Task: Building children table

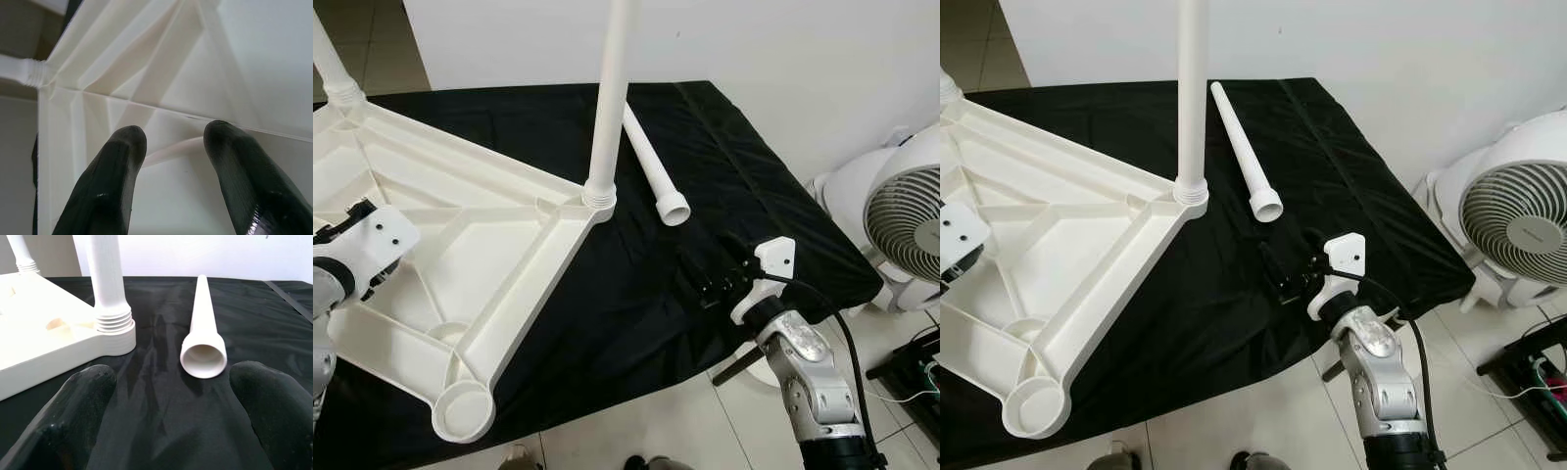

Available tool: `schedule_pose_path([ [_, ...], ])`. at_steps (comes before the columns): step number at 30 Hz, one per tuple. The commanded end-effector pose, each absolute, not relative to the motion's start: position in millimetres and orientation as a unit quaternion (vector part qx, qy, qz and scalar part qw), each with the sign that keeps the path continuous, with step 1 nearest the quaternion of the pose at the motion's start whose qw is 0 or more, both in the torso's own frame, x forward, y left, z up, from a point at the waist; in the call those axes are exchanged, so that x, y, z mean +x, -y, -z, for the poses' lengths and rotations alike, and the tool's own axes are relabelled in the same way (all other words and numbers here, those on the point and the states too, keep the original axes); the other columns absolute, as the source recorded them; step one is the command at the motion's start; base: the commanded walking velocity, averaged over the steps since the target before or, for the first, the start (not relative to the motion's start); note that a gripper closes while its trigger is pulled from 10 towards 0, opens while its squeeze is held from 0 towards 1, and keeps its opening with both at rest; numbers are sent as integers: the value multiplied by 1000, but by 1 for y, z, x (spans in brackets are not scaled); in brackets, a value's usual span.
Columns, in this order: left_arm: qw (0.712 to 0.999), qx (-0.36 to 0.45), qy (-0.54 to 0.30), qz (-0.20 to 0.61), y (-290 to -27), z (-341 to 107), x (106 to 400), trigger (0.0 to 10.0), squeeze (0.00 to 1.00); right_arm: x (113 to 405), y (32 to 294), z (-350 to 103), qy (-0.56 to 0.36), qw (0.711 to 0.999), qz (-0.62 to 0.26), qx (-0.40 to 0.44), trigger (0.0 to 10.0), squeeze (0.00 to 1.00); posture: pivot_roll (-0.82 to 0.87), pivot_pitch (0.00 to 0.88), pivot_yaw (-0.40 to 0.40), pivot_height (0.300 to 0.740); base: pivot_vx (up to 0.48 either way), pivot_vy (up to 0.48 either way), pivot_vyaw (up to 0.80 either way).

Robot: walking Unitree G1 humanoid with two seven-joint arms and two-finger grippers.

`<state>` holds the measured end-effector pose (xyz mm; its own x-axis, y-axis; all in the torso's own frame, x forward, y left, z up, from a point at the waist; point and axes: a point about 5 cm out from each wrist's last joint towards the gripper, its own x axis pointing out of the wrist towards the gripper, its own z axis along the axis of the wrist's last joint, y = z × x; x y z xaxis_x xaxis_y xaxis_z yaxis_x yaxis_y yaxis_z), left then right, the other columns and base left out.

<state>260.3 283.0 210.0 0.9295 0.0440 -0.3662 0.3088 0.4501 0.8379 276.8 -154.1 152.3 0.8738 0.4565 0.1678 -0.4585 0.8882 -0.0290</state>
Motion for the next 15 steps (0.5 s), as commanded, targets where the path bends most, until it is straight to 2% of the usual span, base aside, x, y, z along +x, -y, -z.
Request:
schedule_pose_path([
  [1,818,533,-176,125,-272,-204,257,10000,0,277,158,-151,83,969,-232,1,10000,0,103,103,-88,740,0,0,0],
  [4,818,528,-180,143,-268,-202,255,10000,0,278,158,-151,83,969,-232,1,10000,0,103,103,-88,740,0,0,0],
  [9,798,534,-176,215,-250,-197,253,10000,0,281,158,-152,87,968,-236,-1,10000,0,109,94,-91,740,0,0,0],
  [15,785,539,-171,254,-240,-194,252,10000,0,284,158,-154,90,967,-238,-4,10000,0,109,88,-89,740,0,0,0],
])
